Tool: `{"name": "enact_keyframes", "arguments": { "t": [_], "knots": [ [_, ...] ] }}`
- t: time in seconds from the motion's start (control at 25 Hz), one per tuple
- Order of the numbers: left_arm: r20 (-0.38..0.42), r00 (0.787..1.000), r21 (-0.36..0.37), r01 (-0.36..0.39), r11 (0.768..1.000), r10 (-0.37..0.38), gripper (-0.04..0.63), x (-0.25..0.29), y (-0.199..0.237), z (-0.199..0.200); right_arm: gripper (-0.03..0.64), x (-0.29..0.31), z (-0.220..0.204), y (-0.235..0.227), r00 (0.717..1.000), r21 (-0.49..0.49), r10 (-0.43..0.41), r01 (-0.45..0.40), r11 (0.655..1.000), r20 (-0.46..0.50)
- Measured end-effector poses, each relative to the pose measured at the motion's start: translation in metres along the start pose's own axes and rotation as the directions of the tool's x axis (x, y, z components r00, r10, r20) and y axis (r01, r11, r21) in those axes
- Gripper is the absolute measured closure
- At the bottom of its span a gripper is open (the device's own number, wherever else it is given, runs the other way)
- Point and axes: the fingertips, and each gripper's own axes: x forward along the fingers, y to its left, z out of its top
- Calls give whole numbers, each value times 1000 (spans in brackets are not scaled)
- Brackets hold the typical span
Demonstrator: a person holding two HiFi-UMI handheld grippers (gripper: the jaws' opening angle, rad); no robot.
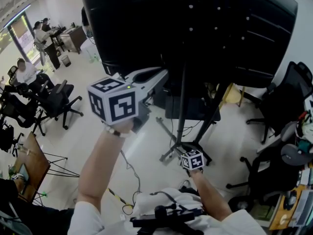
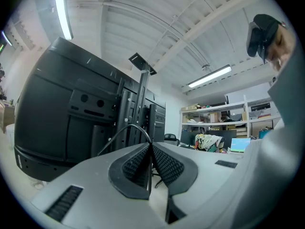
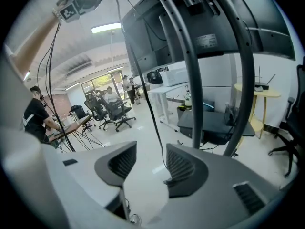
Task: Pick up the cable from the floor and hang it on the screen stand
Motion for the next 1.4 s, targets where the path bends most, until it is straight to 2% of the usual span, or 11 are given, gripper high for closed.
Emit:
{"name": "enact_keyframes", "arguments": {
  "t": [0.28,0.6,0.8,0.96,1.04,1.4],
  "knots": [
    [2,999,7,39,999,-39,578,26,-8,24,387,9,-8,-31,1000,31,-24,24,999,-16],
    [20,998,-2,63,998,-63,578,55,-15,48,388,30,0,-54,999,33,26,-25,999,-20],
    [22,998,37,54,998,-55,578,70,-23,62,390,50,5,-62,998,14,60,-59,998,-35],
    [23,999,46,36,998,-37,578,77,-21,68,394,69,5,-67,994,8,88,-88,996,-57],
    [26,999,52,25,998,-27,578,79,-21,71,422,77,7,-66,992,-1,106,-107,994,-63],
    [39,999,61,-8,998,5,578,83,-15,81,425,109,17,-62,983,-30,166,-169,985,-72]
  ]
}}
